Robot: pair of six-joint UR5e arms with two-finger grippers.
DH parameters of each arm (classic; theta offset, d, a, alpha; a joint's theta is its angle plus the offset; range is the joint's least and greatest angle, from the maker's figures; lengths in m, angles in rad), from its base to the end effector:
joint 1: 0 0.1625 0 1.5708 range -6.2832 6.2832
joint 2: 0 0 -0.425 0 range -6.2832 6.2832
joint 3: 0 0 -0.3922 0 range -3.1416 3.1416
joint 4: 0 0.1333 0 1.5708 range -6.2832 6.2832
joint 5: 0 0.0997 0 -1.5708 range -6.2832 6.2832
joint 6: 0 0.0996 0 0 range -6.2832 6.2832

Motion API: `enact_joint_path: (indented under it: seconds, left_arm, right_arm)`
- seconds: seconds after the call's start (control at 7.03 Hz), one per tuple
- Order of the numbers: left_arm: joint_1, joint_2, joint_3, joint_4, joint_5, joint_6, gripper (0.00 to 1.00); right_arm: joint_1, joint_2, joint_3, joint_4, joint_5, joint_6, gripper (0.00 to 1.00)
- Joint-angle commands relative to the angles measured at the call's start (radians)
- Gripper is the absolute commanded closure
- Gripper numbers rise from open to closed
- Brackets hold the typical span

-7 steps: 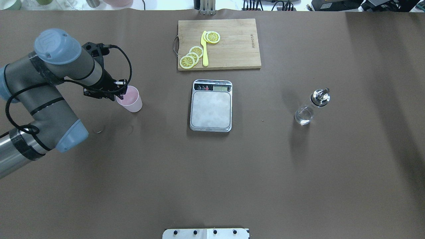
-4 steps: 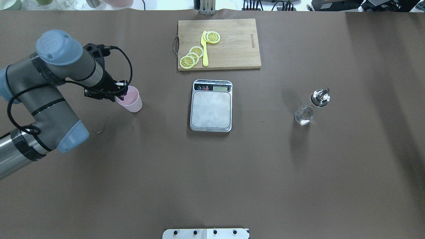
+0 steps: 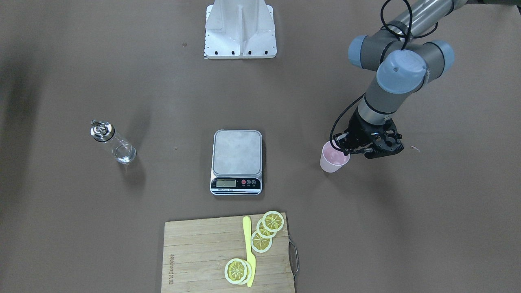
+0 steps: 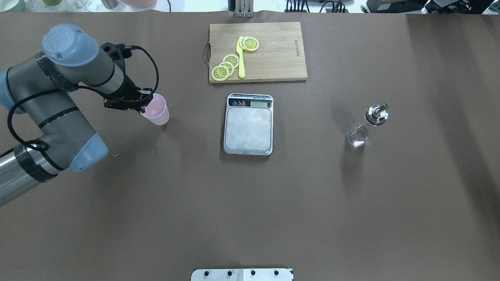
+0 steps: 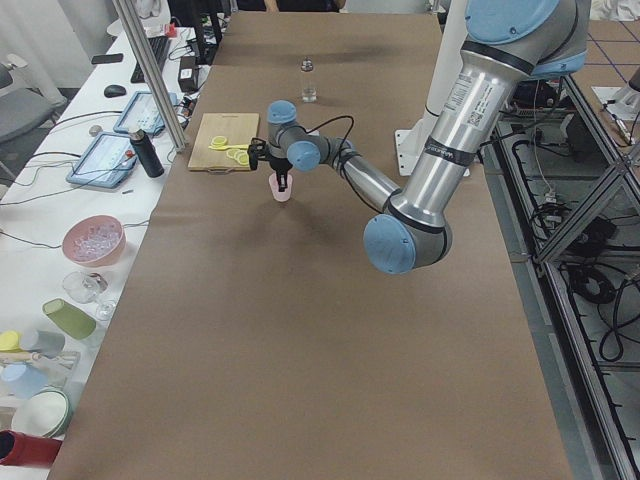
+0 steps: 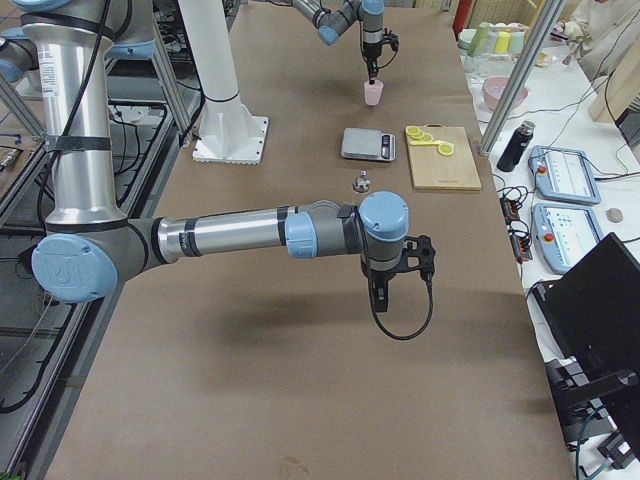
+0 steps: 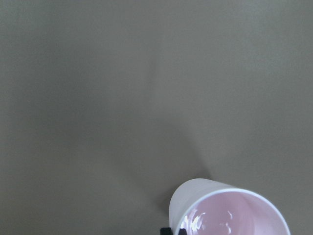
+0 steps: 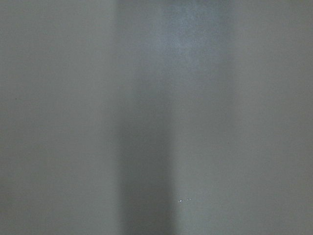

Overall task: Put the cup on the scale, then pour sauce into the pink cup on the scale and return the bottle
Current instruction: 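Carry the pink cup with the left gripper onto the scale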

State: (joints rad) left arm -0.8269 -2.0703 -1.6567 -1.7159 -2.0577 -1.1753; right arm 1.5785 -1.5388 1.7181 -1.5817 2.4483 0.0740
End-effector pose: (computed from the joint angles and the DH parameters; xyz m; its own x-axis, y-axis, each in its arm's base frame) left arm 0.3855 -0.5469 0.3179 0.6345 -0.1867 -0.7500 0.2107 0.9754 -0.0645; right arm 0.0606 -0.5080 0.5634 0.6377 -0.0508 0.7686 -0.0549 0.9923 0.1111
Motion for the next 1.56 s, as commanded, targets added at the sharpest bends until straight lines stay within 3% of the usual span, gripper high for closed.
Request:
enact_joint_path:
  seconds: [0.0, 0.14, 0.57, 0.85, 1.0, 1.42]
  left_arm:
    - [-0.026, -0.13, -0.017, 0.16, -0.039, -0.004, 1.0]
    - [-0.024, -0.193, -0.018, 0.229, -0.041, -0.057, 1.0]
    - [0.069, -0.305, -0.002, 0.231, -0.032, -0.269, 1.0]
    - [0.13, -0.391, 0.081, 0.228, -0.006, -0.363, 1.0]
    - [0.182, -0.396, 0.11, 0.216, 0.066, -0.369, 1.0]
    - [0.196, -0.427, 0.214, 0.126, 0.076, -0.392, 1.0]
  right_arm:
    - [0.0, 0.023, 0.017, -0.001, 0.006, 0.001, 0.0]
    - [-0.002, 0.04, 0.023, -0.001, 0.011, 0.001, 0.0]
    - [-0.015, 0.045, 0.032, -0.001, 0.008, 0.004, 0.0]
    - [-0.017, 0.042, 0.044, -0.001, 0.008, 0.004, 0.0]
    - [-0.017, 0.043, 0.047, -0.001, 0.012, 0.004, 0.0]
    - [-0.021, 0.043, 0.051, -0.001, 0.011, 0.004, 0.0]
